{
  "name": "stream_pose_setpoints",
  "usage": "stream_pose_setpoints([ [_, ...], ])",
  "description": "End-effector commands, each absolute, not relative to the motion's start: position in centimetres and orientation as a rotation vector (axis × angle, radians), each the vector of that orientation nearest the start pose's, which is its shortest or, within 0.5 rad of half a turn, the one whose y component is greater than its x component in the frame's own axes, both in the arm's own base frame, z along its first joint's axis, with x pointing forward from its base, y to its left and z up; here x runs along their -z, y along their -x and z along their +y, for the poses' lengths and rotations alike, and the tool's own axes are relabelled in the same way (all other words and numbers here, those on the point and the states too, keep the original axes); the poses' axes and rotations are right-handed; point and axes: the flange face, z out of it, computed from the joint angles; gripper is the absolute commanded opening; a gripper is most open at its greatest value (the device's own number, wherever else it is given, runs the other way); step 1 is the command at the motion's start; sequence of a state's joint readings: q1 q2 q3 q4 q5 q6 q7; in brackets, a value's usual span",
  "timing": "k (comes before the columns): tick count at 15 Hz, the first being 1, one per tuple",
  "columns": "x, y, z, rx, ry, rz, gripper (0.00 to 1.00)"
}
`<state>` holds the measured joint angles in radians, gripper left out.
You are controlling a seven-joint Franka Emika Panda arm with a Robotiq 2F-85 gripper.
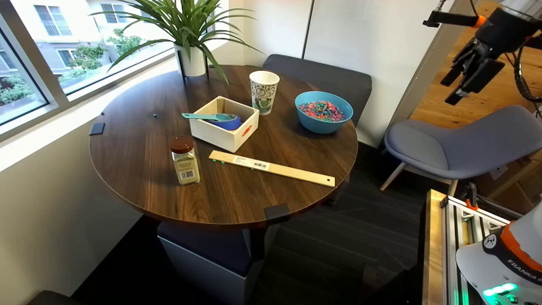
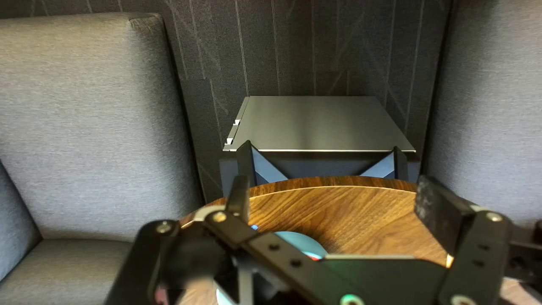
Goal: Lift the salt shaker and put it in the cup
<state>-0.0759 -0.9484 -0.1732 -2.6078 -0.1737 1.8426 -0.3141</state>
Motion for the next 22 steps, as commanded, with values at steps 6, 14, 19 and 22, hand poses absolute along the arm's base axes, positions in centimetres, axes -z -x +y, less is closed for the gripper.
stream_pose_setpoints([
  [6,-52.5,-38.9,1.0,0.302,3.105,-0.618,1.00],
  [14,-53.7,-52.4,10.7,0.343,3.064,-0.733,1.00],
  [19,-52.3,-54.0,14.5,0.283,2.987,-0.878,1.00],
  [22,-51.5,-55.4,15.3,0.258,2.967,-0.910,1.00],
])
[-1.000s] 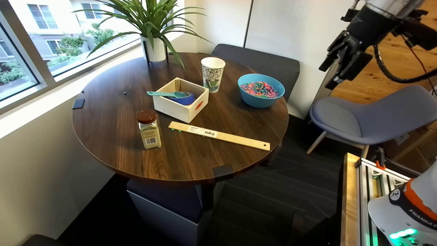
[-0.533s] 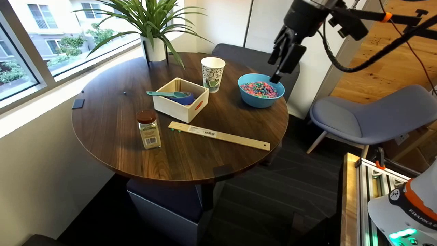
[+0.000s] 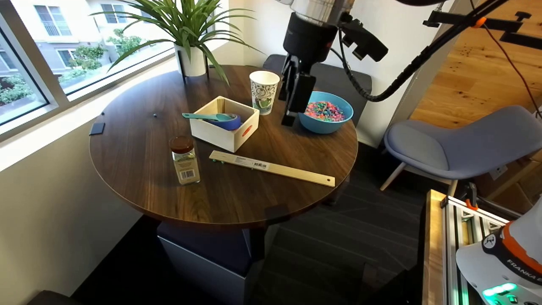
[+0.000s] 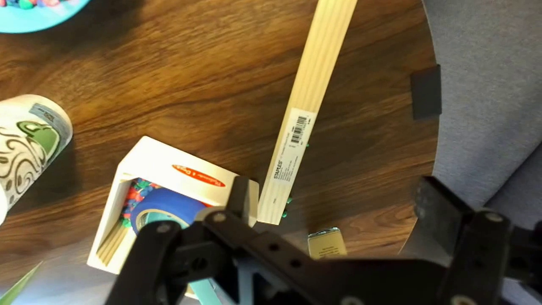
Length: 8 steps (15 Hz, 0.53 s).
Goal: Lift the salt shaker and put it in the cup
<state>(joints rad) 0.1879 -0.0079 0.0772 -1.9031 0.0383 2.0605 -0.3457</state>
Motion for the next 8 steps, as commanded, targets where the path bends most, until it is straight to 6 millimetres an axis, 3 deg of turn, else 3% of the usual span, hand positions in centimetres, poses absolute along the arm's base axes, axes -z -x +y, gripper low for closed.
stream_pose_setpoints([
  [1,-51.3,-55.8,15.4,0.295,2.978,-0.832,1.00],
  [2,-50.0,-57.0,17.2,0.346,2.982,-0.835,1.00],
  [4,-49.2,-58.5,19.4,0.455,2.958,-0.858,1.00],
  [8,-46.8,-60.7,23.6,0.426,2.876,-1.141,1.00],
])
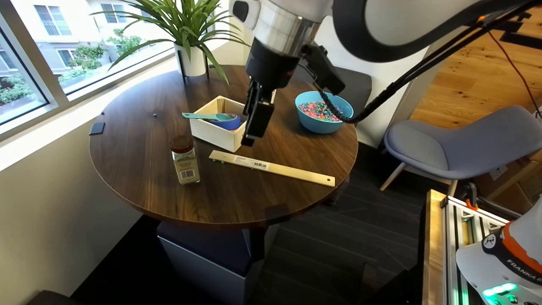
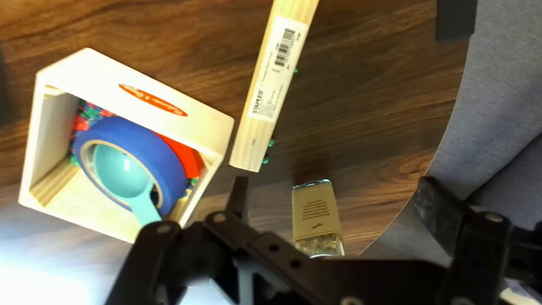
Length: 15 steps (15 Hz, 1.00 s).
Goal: Lift the salt shaker and put it in the cup
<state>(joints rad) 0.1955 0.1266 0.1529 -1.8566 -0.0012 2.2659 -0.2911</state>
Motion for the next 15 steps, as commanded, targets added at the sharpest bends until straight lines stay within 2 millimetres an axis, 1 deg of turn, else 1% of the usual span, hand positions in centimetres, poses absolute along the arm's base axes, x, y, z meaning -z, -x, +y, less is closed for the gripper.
stream_pose_setpoints([
  [1,-46.8,-61.1,24.5,0.423,2.863,-1.212,1.00],
  [2,-47.1,-62.0,25.0,0.447,2.874,-1.270,1.00],
  [5,-47.1,-64.1,26.6,0.482,2.814,-1.400,1.00],
  [6,-46.7,-65.2,26.6,0.475,2.797,-1.396,1.00],
  [9,-45.3,-67.2,26.5,0.413,2.773,-1.364,1.00],
  [12,-44.0,-69.2,26.2,0.416,2.773,-1.319,1.00],
  [15,-42.4,-70.0,26.6,0.363,2.762,-1.294,1.00],
])
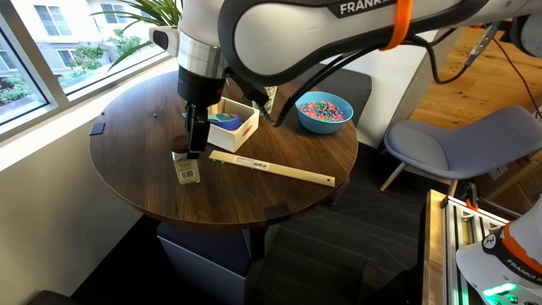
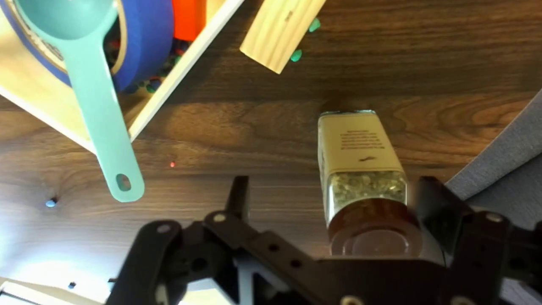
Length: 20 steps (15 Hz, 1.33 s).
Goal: Lift the salt shaker and put it in the cup
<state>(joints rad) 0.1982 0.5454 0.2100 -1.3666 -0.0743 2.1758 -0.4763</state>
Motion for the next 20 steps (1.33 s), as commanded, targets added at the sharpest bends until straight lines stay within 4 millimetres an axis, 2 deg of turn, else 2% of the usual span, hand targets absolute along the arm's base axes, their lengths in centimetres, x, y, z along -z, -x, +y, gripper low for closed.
stream_pose_setpoints([
  [1,-41.9,-70.1,26.7,0.327,2.770,-1.291,1.00],
  [2,-41.4,-70.2,26.7,0.287,2.776,-1.284,1.00],
  [5,-40.7,-70.2,27.5,0.249,2.739,-1.285,0.88],
  [6,-40.7,-70.4,27.8,0.270,2.728,-1.292,0.88],
  [7,-40.7,-70.5,28.1,0.290,2.712,-1.299,0.80],
  [8,-40.7,-70.6,28.3,0.304,2.711,-1.304,0.85],
  [9,-40.7,-70.6,28.5,0.301,2.711,-1.304,0.84],
  [10,-40.7,-70.7,28.7,0.302,2.722,-1.304,0.62],
  [12,-40.8,-70.7,28.9,0.312,2.741,-1.313,0.59],
  [16,-41.3,-70.3,28.9,0.298,2.799,-1.336,0.27],
  [18,-41.7,-70.1,29.3,0.309,2.808,-1.343,0.26],
  [20,-43.3,-69.4,30.6,0.342,2.782,-1.351,0.26],
])
